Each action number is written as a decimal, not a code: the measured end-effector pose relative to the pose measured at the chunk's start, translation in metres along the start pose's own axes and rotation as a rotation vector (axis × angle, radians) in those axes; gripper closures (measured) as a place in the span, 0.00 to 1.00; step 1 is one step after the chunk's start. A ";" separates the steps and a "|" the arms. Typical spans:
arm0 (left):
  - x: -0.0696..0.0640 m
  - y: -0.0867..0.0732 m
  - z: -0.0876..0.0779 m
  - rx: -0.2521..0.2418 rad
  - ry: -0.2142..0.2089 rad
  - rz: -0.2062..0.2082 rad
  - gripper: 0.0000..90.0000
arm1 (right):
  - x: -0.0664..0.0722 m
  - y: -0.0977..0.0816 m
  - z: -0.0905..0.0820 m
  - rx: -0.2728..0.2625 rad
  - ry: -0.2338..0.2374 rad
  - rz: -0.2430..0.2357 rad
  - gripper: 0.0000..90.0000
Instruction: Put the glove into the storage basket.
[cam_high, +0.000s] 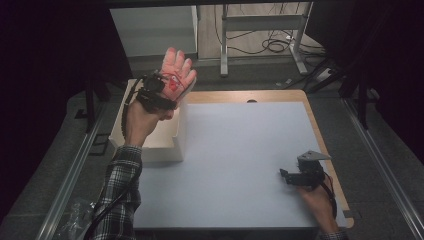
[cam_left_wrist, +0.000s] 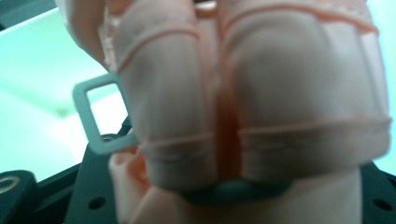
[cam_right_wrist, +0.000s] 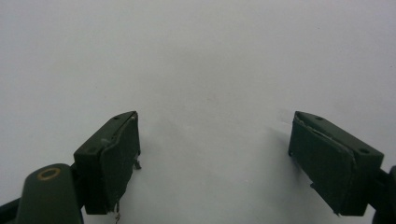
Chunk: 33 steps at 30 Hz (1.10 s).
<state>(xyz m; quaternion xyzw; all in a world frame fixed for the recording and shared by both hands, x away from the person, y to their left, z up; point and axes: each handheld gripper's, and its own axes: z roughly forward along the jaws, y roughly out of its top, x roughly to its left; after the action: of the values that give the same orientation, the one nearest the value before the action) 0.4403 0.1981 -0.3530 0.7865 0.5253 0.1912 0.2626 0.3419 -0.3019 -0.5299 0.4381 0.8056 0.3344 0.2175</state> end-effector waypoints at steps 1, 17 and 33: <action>0.003 -0.002 0.000 -0.001 0.005 -0.006 0.48 | 0.000 0.000 0.000 0.001 0.000 0.001 0.19; 0.032 -0.049 0.048 0.061 0.027 -0.130 0.48 | 0.000 0.000 0.000 0.000 -0.001 0.002 0.19; 0.029 -0.054 0.107 0.223 0.032 -0.178 0.47 | 0.000 0.000 0.000 0.000 -0.001 0.001 0.19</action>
<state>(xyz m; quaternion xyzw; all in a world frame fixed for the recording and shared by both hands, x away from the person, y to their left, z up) 0.4733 0.2193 -0.4699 0.7580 0.6149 0.1203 0.1811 0.3418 -0.3019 -0.5299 0.4385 0.8053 0.3344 0.2178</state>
